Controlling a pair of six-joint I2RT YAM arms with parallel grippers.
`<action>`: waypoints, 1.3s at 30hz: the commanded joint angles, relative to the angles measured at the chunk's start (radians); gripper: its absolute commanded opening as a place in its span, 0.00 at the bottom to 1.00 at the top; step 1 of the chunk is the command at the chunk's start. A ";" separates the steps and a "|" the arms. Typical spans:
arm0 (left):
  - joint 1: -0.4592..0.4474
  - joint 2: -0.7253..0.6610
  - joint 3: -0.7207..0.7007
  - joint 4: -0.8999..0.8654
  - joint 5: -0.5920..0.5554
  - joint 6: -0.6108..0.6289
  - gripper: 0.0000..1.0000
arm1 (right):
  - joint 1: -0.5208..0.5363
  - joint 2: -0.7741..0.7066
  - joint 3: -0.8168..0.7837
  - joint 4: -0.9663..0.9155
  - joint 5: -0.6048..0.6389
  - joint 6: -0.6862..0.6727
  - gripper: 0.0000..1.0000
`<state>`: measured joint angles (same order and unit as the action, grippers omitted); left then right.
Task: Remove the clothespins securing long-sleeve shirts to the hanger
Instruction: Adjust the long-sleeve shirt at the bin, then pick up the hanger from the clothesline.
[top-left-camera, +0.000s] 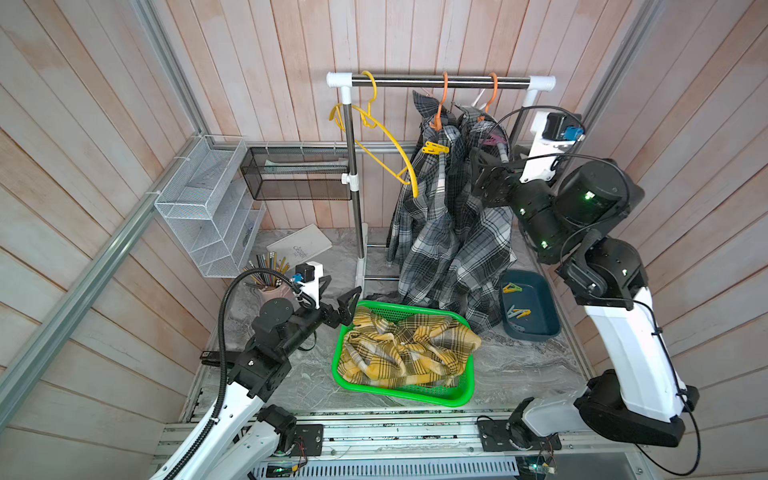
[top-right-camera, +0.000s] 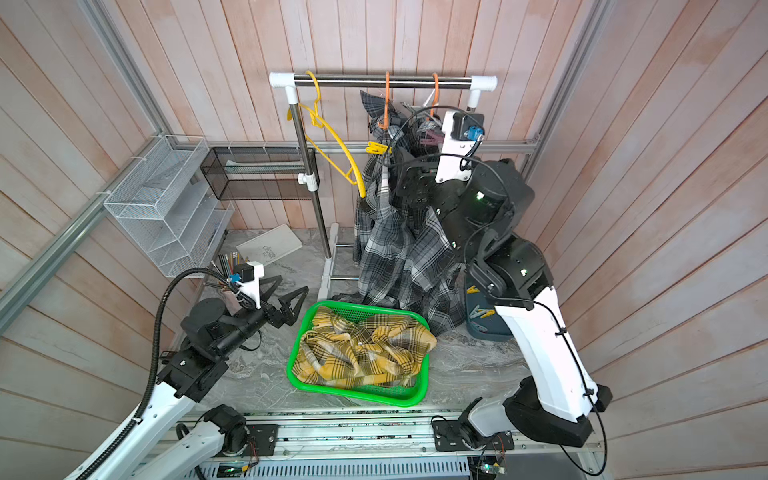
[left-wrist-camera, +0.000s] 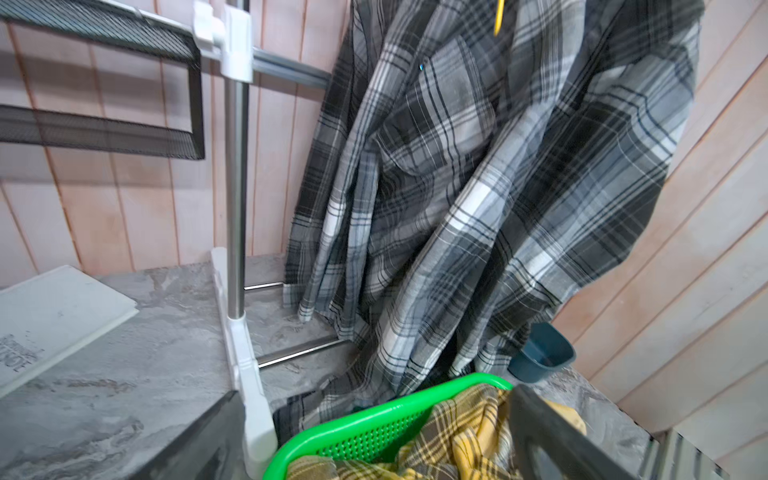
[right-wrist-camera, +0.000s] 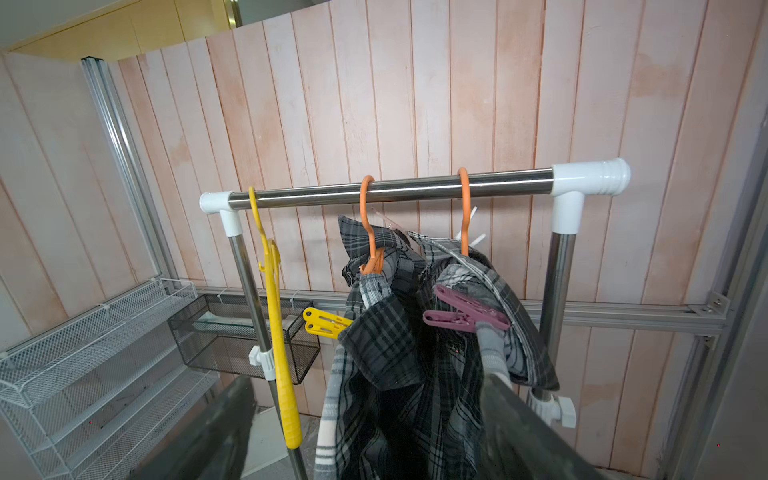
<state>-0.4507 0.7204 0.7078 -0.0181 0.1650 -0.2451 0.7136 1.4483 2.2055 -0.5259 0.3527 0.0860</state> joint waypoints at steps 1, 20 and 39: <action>0.024 -0.003 0.003 0.093 -0.009 0.027 1.00 | -0.020 0.075 0.028 -0.148 -0.170 0.078 0.81; 0.095 0.021 0.002 0.104 0.046 0.023 1.00 | -0.076 0.221 0.028 -0.121 -0.090 0.099 0.53; 0.126 0.043 0.002 0.107 0.080 -0.004 1.00 | -0.116 0.285 0.030 -0.006 -0.132 0.078 0.00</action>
<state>-0.3325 0.7605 0.7078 0.0685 0.2279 -0.2401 0.6010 1.7134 2.2192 -0.5720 0.2264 0.1768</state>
